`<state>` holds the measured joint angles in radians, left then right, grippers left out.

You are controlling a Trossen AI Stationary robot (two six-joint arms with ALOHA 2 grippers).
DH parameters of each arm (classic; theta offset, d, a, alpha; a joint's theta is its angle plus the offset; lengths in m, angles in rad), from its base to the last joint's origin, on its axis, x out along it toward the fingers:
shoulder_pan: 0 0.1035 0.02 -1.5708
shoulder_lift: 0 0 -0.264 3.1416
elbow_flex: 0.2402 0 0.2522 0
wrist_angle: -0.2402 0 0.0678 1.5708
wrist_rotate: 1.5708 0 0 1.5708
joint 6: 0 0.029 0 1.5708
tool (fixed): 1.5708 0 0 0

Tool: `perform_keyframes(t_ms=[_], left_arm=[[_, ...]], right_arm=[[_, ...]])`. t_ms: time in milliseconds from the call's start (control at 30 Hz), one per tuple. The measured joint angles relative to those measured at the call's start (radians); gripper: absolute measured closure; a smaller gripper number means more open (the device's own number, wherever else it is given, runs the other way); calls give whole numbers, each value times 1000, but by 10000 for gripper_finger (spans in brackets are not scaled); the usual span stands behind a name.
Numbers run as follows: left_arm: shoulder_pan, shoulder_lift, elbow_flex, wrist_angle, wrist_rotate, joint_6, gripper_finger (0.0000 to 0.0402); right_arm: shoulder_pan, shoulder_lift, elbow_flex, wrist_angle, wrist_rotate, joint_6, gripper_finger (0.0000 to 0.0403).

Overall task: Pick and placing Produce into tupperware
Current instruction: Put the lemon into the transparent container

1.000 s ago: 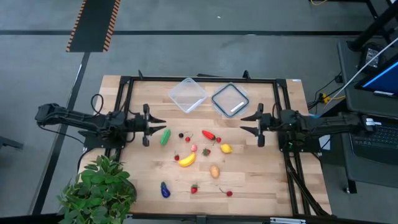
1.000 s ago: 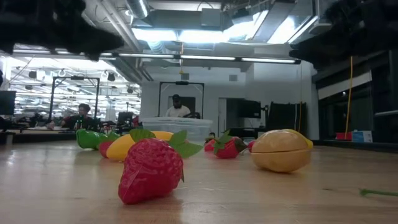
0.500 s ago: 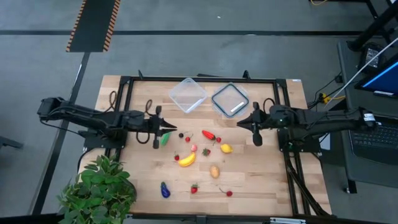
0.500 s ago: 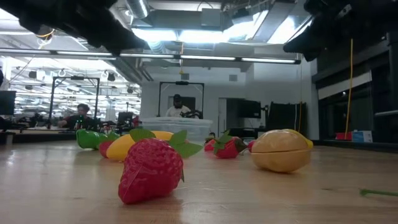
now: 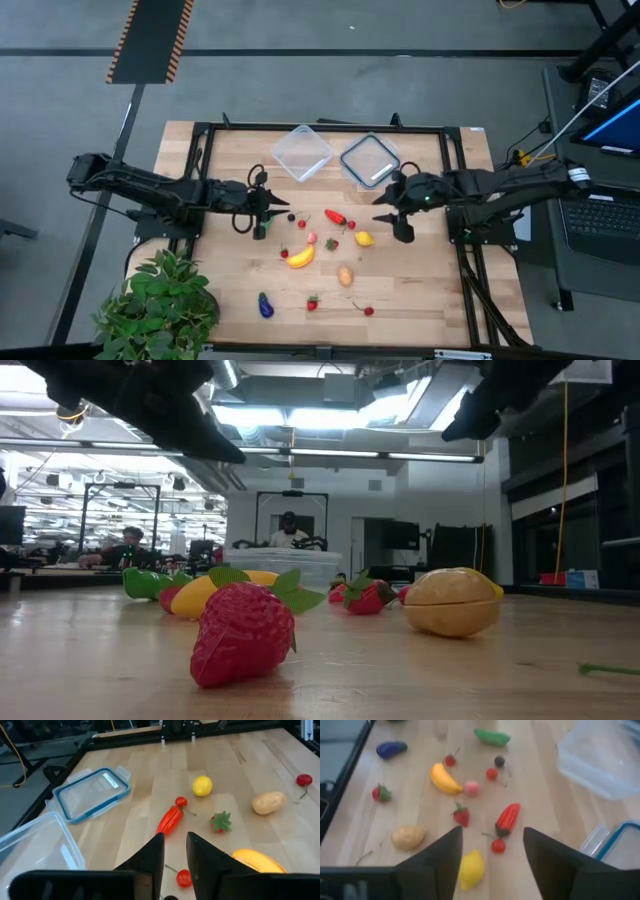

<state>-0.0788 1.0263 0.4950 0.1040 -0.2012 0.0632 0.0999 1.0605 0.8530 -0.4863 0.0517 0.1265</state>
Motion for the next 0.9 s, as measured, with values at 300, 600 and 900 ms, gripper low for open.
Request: perform_keyframes(t_ms=[300,600,900], left_arm=[[-3,-1,0,-27,-2,66,303],[-2,-1,0,-98,-38,106,291],[-2,-1,0,-184,-90,113,291]], right_arm=[[37,209,173,-167,3,78,158],[41,396,301,-289,7,197,167],[41,503,344,-367,-3,330,167]])
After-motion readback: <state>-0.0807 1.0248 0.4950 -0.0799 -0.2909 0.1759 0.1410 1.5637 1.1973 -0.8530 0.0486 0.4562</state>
